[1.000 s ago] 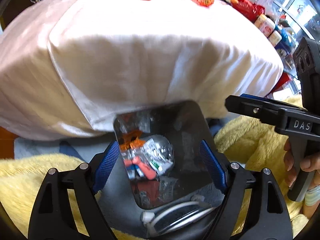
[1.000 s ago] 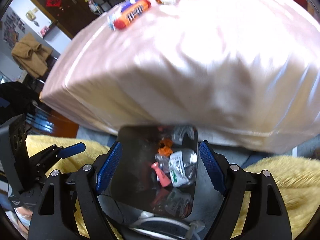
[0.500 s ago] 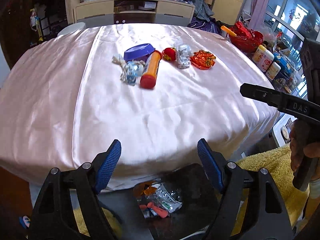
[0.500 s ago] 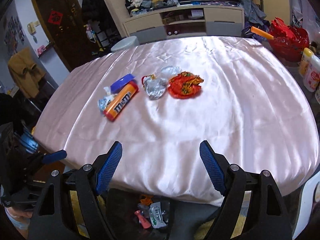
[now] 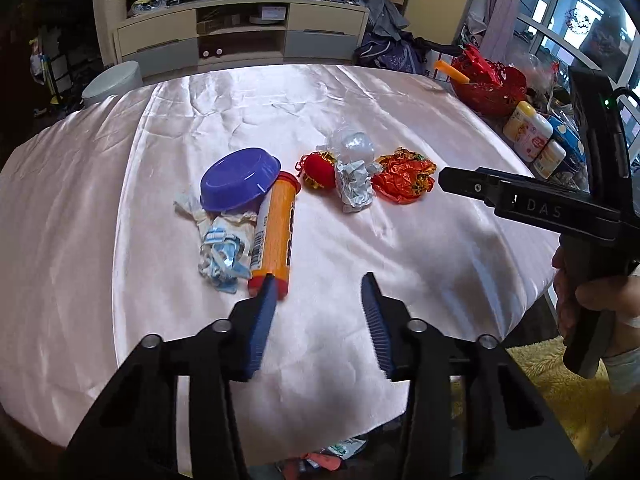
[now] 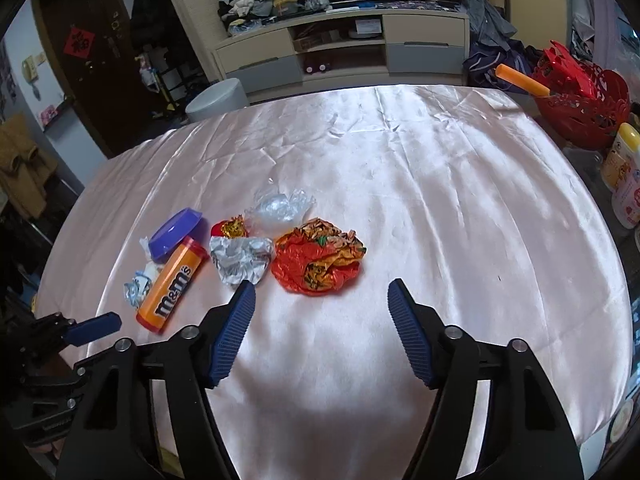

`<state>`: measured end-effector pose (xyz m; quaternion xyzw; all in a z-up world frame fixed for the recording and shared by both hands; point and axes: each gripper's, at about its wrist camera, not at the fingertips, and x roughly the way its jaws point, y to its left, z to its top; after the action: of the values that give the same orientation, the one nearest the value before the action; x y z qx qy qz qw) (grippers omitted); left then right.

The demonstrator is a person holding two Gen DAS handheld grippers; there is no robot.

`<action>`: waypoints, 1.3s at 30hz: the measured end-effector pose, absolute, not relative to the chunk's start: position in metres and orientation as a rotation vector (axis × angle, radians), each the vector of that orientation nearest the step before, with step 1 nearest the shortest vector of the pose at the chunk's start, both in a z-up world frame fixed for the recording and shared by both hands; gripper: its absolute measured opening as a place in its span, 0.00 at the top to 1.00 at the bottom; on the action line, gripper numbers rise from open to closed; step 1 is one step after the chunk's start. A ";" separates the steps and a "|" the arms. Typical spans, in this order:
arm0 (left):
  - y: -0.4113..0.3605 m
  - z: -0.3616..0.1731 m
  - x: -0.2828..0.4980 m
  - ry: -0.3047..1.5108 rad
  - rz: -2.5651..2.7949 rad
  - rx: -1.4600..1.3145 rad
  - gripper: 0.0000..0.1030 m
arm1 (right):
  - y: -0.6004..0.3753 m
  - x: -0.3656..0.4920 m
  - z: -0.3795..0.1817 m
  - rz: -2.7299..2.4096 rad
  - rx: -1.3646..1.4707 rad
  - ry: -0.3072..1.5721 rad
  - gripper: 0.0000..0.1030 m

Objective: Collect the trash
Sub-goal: 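Move both tools back over the remaining trash on the table, then grasp the orange M&M's tube with the left tool while the right tool grasps the red-gold wrapper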

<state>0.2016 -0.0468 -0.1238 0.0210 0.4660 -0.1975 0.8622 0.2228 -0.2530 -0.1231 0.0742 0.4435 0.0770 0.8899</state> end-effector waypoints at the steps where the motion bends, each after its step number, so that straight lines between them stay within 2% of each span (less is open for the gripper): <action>1: -0.049 -0.125 0.207 0.977 -0.415 0.052 0.68 | -0.253 0.228 -0.124 0.164 0.155 0.922 0.40; 15: -0.045 -0.152 0.248 1.012 -0.361 0.031 0.68 | -0.244 0.266 -0.147 0.171 0.124 0.955 0.51; 22: -0.047 -0.165 0.257 1.039 -0.373 0.035 0.68 | -0.242 0.274 -0.149 0.181 0.118 0.952 0.50; 23: -0.048 -0.166 0.257 1.038 -0.374 0.039 0.68 | -0.242 0.276 -0.149 0.180 0.119 0.956 0.45; 25: -0.050 -0.166 0.256 1.032 -0.367 0.056 0.75 | -0.241 0.279 -0.153 0.183 0.128 0.976 0.44; 28: -0.051 -0.166 0.254 1.026 -0.367 0.070 0.75 | -0.238 0.281 -0.157 0.195 0.128 0.982 0.42; 30: -0.051 -0.166 0.253 1.025 -0.372 0.070 0.75 | -0.235 0.280 -0.156 0.199 0.115 0.973 0.45; 31: -0.052 -0.166 0.251 1.024 -0.373 0.071 0.75 | -0.233 0.279 -0.155 0.204 0.105 0.966 0.53; 39: -0.047 -0.134 0.232 0.960 -0.375 0.056 0.75 | -0.241 0.255 -0.126 0.194 0.125 0.906 0.57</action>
<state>0.2323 -0.0471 -0.1343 0.0269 0.4589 -0.1792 0.8698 0.2554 -0.2411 -0.1256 0.0601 0.4365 0.0935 0.8928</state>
